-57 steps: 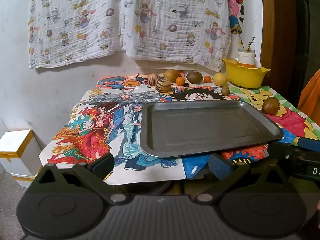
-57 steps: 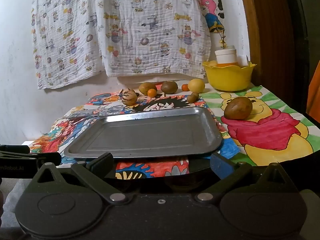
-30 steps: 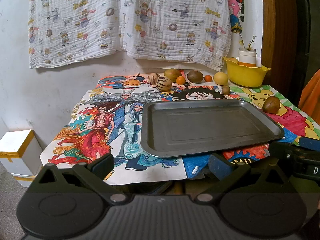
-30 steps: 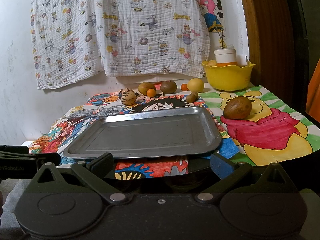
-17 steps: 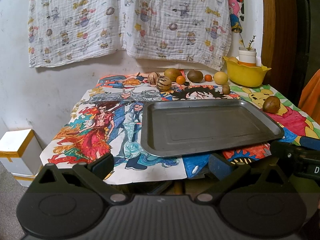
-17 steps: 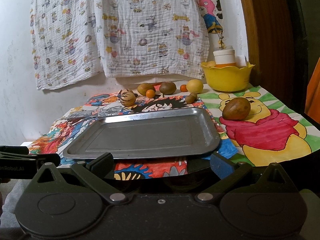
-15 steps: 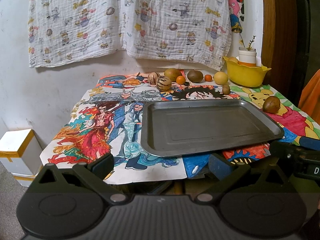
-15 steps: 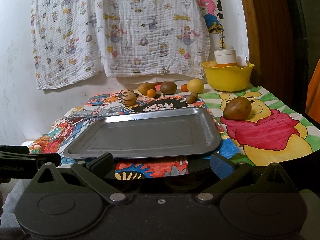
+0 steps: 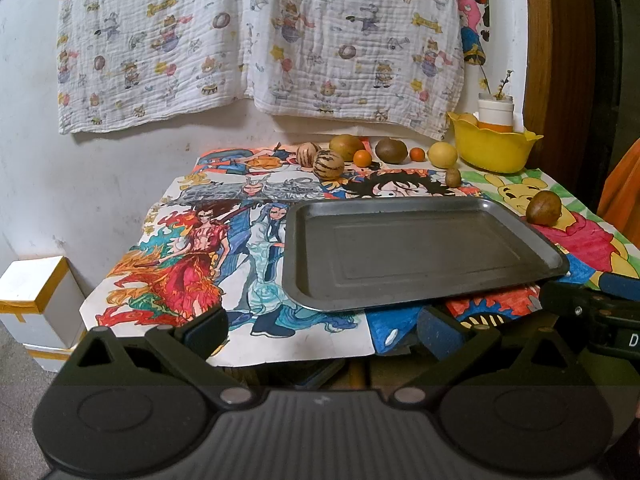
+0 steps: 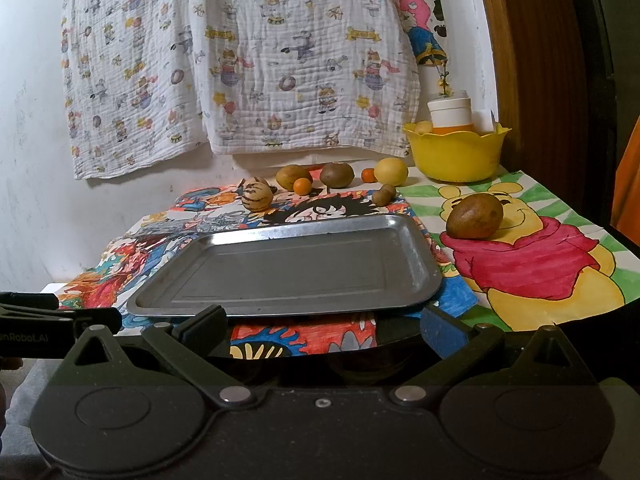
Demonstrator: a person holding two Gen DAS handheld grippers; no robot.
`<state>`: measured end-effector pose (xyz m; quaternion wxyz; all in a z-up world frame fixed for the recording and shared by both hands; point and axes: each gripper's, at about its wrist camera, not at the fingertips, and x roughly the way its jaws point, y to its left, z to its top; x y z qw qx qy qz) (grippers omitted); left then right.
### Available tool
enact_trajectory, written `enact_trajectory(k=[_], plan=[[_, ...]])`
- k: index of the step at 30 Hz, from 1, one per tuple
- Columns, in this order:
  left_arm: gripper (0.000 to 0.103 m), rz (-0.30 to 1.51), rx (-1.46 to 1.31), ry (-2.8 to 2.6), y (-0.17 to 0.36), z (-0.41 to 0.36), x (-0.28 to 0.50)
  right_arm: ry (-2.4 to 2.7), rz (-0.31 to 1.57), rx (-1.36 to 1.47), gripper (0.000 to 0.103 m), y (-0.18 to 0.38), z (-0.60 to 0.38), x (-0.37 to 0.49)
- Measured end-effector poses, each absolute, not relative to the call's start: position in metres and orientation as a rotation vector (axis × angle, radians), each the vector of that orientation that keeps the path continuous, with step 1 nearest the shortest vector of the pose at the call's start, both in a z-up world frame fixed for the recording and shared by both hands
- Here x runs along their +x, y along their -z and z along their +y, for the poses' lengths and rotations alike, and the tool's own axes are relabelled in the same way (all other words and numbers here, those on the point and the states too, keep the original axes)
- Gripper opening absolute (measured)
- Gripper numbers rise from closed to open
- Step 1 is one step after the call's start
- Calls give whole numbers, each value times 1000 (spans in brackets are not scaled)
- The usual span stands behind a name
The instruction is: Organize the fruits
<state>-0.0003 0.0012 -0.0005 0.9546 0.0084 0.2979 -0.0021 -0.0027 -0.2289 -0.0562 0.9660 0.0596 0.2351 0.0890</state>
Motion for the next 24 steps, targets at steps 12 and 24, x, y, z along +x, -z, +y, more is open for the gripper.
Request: enact_trajectory(k=[12, 24], plan=[[103, 603, 16, 4, 2, 2, -1, -179, 475, 122, 103, 56, -229, -2], [103, 611, 14, 1, 6, 8, 2, -180, 473, 119, 103, 56, -228, -1]])
